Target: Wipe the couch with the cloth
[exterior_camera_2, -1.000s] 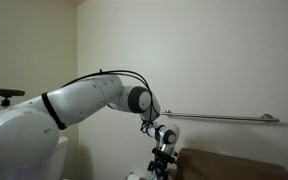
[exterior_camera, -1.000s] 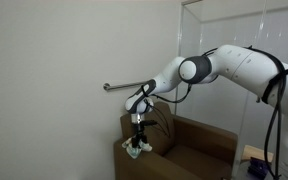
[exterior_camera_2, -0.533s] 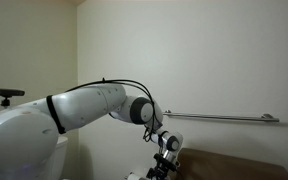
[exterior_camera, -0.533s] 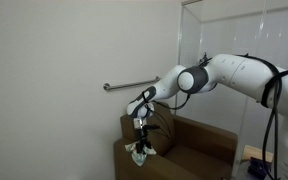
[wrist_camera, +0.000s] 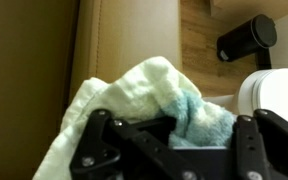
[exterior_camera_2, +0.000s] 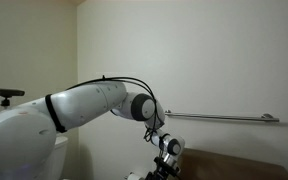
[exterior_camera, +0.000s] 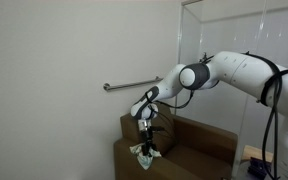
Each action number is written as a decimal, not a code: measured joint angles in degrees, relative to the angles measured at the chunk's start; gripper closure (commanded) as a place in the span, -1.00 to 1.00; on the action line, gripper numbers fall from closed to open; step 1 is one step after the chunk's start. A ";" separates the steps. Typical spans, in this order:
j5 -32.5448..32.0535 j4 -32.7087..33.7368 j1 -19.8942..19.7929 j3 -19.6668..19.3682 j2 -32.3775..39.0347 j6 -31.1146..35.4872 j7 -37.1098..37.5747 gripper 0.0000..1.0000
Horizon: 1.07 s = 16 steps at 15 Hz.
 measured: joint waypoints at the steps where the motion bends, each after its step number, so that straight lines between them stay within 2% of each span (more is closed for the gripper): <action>1: 0.03 -2.21 -0.36 0.00 -0.96 0.23 -0.42 0.91; 10: 0.25 -22.34 -2.62 -0.01 -9.48 5.87 -0.83 0.90; 12: 0.25 -24.68 -3.04 -0.01 -10.25 6.04 -1.83 0.90; 16: 0.23 -24.56 -3.13 0.02 -10.28 5.97 -3.09 0.90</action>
